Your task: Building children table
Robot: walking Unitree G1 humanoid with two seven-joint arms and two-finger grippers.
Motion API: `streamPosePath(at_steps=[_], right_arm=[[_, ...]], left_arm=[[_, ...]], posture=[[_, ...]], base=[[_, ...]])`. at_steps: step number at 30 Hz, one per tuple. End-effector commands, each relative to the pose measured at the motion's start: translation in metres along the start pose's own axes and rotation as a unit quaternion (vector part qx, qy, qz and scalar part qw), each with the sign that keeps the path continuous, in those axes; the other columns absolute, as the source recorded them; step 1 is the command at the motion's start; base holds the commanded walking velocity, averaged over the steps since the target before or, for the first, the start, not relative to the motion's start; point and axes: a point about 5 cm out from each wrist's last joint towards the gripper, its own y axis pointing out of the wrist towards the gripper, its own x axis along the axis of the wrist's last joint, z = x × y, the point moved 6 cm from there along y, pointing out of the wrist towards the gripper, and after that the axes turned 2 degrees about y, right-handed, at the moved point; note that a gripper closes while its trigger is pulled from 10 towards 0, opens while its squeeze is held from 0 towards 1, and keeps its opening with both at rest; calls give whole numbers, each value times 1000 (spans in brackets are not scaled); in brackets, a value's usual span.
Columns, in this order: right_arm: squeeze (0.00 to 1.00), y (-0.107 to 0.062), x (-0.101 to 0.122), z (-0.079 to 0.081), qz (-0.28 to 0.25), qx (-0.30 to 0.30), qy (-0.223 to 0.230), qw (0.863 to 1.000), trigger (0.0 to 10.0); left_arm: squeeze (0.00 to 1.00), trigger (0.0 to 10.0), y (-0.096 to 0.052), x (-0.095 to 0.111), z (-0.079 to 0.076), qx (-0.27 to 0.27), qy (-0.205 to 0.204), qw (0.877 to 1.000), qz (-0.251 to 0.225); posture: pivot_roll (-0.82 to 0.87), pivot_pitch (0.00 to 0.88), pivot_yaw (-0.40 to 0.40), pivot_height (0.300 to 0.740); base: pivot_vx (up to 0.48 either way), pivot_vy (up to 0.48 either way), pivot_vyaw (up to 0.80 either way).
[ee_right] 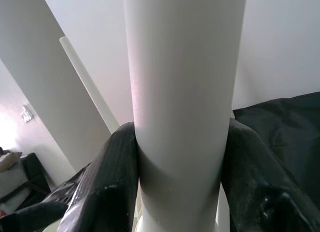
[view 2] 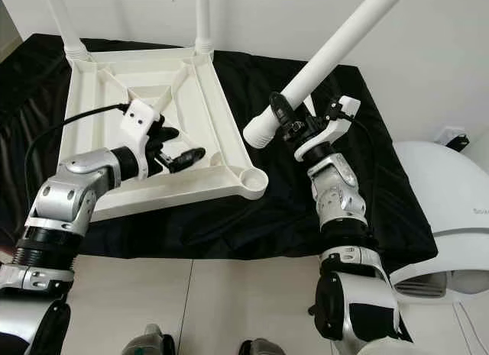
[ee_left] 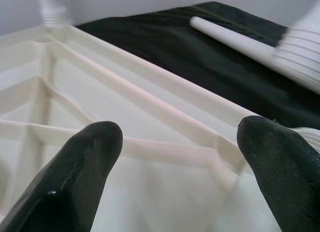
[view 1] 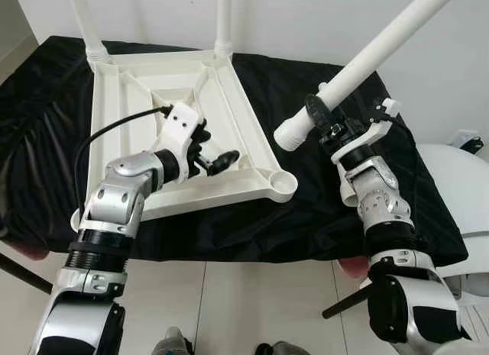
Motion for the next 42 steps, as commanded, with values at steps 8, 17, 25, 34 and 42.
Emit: streamPosePath(at_steps=[8, 17, 25, 34, 42], right_arm=[[0, 0, 8, -1, -25, -25, -48, 998, 10000], [0, -4, 0, 18, -26, -40, -119, 992, 10000], [0, -1, -3, 14, -8, -79, -155, 985, 10000], [0, -8, -3, 12, -2, -126, -173, 977, 10000], [0, -25, -10, 19, -19, -152, -204, 967, 10000]], left_arm=[[0, 10000, -1, 13, 14, 62, 16, 997, -32], [0, 10000, -13, 26, 20, 157, 14, 983, -92], [0, 10000, -13, 33, 26, 165, 25, 980, -106], [0, 10000, -29, 34, 37, 214, 27, 970, -115], [0, 10000, -47, 21, 33, 261, -13, 954, -146]], posture=[[48, 13, -46, 740], [56, 4, -45, 740], [64, 12, -41, 740], [54, 0, -32, 740], [39, 0, -29, 740]], base=[[0, 0, 0], [0, 0, 0], [0, 0, 0], [0, 0, 0], [0, 0, 0]])
